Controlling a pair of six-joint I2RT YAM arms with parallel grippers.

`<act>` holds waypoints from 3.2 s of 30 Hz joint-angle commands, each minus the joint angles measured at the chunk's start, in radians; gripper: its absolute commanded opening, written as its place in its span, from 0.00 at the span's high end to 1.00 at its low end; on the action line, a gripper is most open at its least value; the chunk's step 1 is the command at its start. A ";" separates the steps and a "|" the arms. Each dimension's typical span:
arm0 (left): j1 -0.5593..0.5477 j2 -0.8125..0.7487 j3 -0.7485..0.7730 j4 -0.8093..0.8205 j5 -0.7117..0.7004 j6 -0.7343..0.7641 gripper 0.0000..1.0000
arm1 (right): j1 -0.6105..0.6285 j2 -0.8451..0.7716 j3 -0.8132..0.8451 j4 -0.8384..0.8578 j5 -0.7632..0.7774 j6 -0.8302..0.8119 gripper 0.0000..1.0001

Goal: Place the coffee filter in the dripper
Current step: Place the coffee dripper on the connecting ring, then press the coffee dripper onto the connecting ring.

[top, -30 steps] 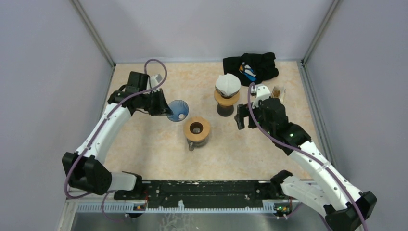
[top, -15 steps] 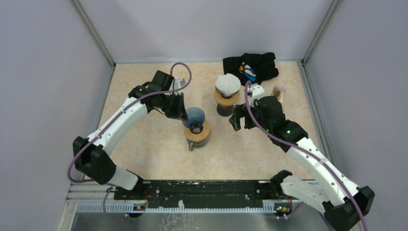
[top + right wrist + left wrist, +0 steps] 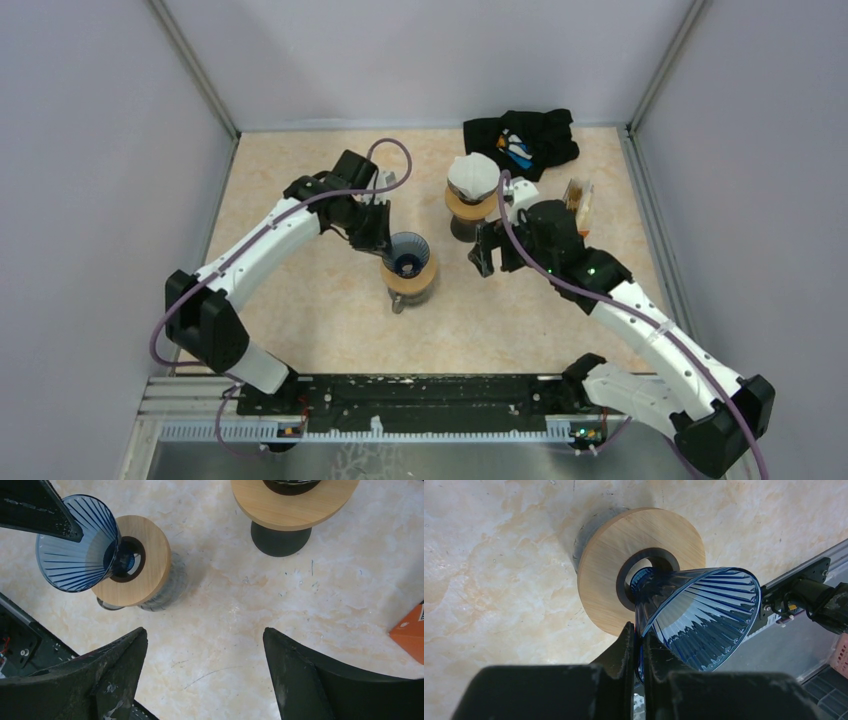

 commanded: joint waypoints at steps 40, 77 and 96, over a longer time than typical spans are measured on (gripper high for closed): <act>-0.010 -0.068 -0.044 0.049 -0.023 -0.017 0.74 | 0.093 0.343 0.207 0.166 -0.121 0.224 0.39; -0.010 -0.067 -0.088 0.071 -0.005 -0.025 0.83 | 0.114 0.417 0.246 0.213 -0.204 0.257 0.59; -0.010 -0.036 -0.079 0.070 0.007 -0.013 0.85 | 0.127 0.528 0.269 0.162 -0.174 0.235 0.98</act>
